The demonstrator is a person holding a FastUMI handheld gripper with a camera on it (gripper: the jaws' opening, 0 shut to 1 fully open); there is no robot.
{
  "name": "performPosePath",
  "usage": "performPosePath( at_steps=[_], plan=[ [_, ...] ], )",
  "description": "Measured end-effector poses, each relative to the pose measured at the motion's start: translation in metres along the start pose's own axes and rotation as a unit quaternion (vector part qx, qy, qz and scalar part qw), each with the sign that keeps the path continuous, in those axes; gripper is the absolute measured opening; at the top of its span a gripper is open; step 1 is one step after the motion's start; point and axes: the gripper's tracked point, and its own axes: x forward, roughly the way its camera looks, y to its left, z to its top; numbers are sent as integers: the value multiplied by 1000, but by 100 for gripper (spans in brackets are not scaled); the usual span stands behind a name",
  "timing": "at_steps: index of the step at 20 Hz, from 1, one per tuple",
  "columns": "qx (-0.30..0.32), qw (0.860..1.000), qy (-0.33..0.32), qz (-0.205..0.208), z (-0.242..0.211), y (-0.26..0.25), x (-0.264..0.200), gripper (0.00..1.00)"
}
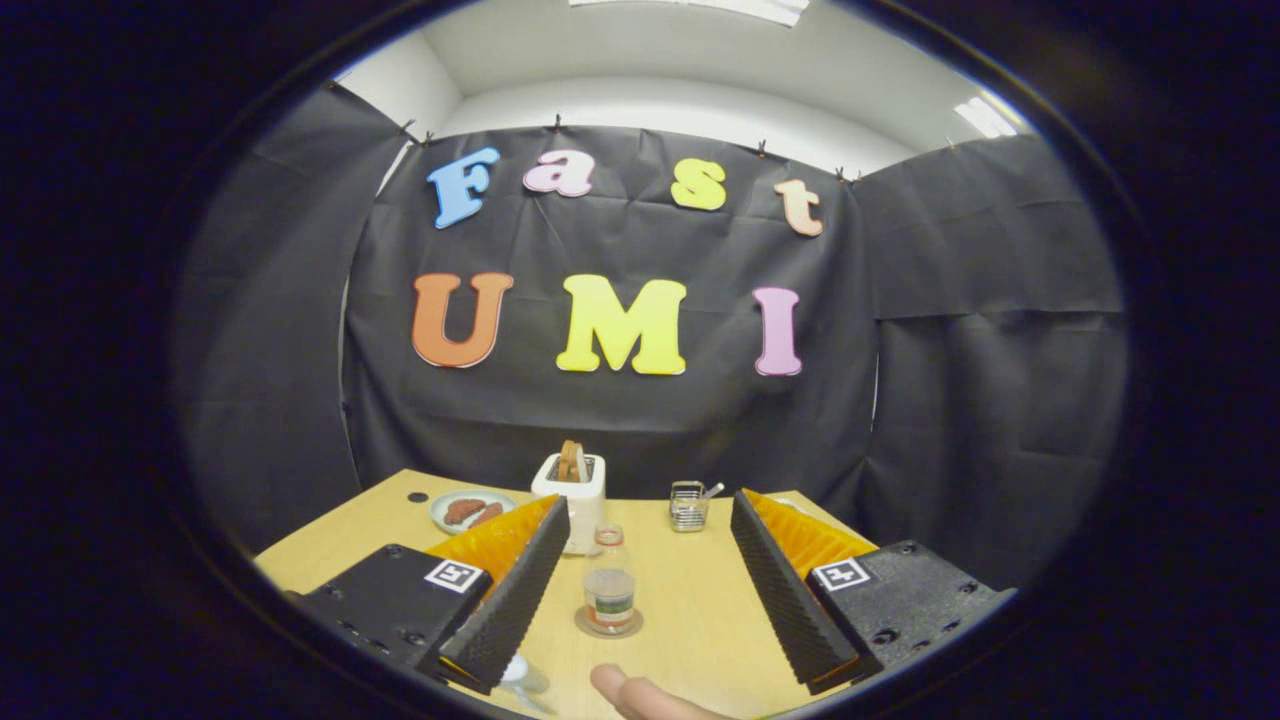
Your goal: Take the bottle from table, then pour the juice into the cup, finally place the bottle on the coaster
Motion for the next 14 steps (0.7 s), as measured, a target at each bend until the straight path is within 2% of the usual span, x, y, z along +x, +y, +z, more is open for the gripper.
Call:
performPosePath(
  at_steps=[4,9,14],
  plan=[
    [-2,1000,-9,15,33,-1,-45,100],
    [-9,999,-42,11,69,-17,-102,100],
    [14,999,-41,4,78,-39,-144,100]
  ],
)
